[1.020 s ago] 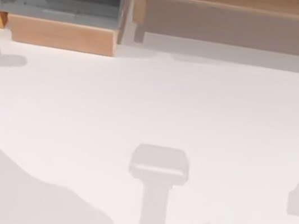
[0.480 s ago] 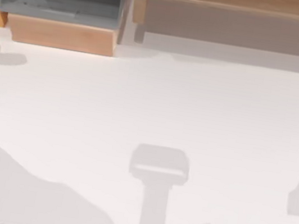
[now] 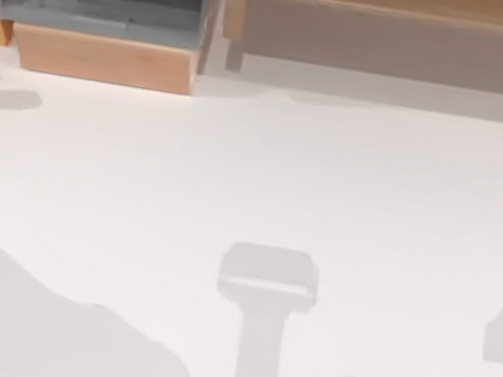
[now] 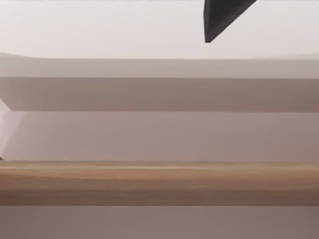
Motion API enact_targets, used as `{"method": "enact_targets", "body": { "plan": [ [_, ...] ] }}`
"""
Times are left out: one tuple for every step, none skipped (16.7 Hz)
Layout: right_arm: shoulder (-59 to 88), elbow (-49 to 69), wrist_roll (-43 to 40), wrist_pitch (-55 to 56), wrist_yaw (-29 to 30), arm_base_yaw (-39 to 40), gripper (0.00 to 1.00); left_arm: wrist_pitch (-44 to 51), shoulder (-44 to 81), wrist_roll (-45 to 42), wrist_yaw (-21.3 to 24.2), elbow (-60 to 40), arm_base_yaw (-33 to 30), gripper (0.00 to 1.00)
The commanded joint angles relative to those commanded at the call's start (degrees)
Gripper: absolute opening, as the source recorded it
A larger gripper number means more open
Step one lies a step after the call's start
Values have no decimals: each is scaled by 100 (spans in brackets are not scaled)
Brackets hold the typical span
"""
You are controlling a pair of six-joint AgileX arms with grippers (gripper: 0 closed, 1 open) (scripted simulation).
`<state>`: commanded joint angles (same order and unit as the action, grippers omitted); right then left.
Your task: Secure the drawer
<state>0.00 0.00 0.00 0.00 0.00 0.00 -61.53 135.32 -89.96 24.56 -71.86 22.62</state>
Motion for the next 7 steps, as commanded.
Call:
{"method": "enact_targets", "body": {
  "plan": [
    [0,0,0,0,0,0,100,0,0,0,0,0,0,98],
    [0,0,0,0,0,0,100,0,0,0,0,0,0,100],
    [0,0,0,0,0,0,100,0,0,0,0,0,0,100],
    [0,0,0,0,0,0,100,0,0,0,0,0,0,100],
    [0,0,0,0,0,0,100,0,0,0,0,0,0,100],
    [0,0,0,0,0,0,100,0,0,0,0,0,0,100],
    [0,0,0,0,0,0,100,0,0,0,0,0,0,100]
  ]
}}
